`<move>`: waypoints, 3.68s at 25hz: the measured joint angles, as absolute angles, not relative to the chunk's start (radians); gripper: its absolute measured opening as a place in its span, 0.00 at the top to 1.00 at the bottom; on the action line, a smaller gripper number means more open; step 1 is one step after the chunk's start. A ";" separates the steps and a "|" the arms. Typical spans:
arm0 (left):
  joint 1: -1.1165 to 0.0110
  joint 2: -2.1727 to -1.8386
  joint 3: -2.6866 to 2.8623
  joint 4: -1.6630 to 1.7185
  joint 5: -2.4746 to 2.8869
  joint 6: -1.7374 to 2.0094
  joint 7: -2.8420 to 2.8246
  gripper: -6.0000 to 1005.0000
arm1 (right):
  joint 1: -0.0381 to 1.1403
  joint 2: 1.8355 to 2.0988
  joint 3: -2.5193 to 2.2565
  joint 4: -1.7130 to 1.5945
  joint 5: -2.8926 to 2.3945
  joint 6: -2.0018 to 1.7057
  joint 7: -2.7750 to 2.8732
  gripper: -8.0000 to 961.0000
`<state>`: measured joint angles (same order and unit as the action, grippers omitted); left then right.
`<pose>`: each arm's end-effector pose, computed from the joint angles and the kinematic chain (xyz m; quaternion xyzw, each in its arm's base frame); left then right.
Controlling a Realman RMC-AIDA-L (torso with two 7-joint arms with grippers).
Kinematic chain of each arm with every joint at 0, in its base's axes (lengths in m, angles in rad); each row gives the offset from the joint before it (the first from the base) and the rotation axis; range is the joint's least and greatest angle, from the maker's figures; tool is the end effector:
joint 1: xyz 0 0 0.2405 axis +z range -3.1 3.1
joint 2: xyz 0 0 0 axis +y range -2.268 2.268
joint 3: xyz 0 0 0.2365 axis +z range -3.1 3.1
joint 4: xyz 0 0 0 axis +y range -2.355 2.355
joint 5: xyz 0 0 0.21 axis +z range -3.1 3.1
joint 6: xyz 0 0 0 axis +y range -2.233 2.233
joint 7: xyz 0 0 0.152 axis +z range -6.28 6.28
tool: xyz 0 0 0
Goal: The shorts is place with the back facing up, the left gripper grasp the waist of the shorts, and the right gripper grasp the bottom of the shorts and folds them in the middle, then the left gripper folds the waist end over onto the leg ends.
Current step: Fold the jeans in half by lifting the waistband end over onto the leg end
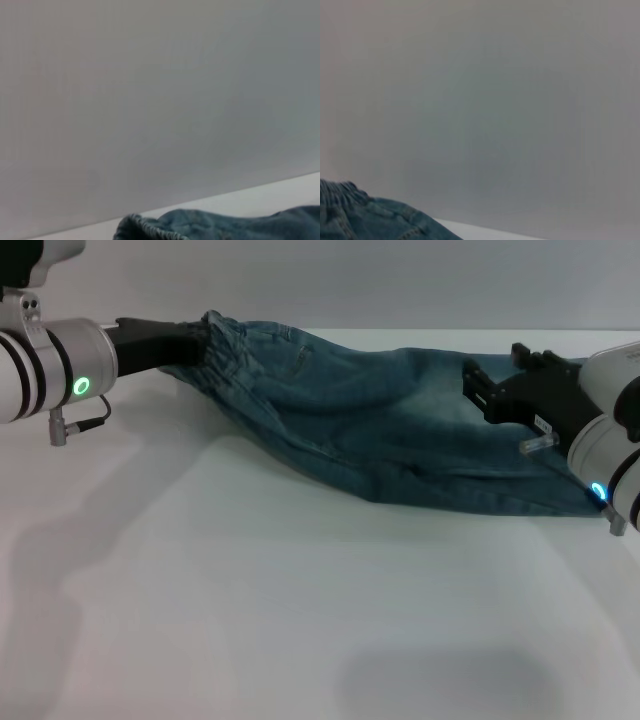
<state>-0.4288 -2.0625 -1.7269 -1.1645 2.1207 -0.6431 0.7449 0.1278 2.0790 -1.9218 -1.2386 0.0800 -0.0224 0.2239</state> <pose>-0.1935 0.4122 0.0178 -0.8346 -0.3560 -0.1525 0.3917 0.2065 0.3516 -0.0334 -0.7920 0.2987 0.1918 0.4967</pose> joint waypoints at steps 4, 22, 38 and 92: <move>-0.410 -2.061 -1.713 -1.224 2.091 -0.656 0.744 0.99 | 0.156 2.080 -1.914 -1.185 0.080 -0.034 0.248 0.38; -0.350 -2.062 -1.662 -1.404 2.008 -0.686 0.744 0.99 | 0.402 2.083 -1.973 -0.861 0.181 -0.151 0.360 0.98; -0.341 -2.060 -1.644 -1.466 1.958 -0.686 0.754 0.99 | 0.554 2.088 -2.206 -0.795 0.365 -0.189 0.370 0.99; -0.331 -2.059 -1.640 -1.524 1.901 -0.685 0.807 0.99 | 0.476 2.073 -2.196 -0.783 0.308 -0.286 0.492 0.98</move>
<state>-0.3313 -2.0585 -1.6399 -1.5242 1.9005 -0.6850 0.8069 0.4760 2.0727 -2.1961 -0.7834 0.3078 -0.2863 0.4916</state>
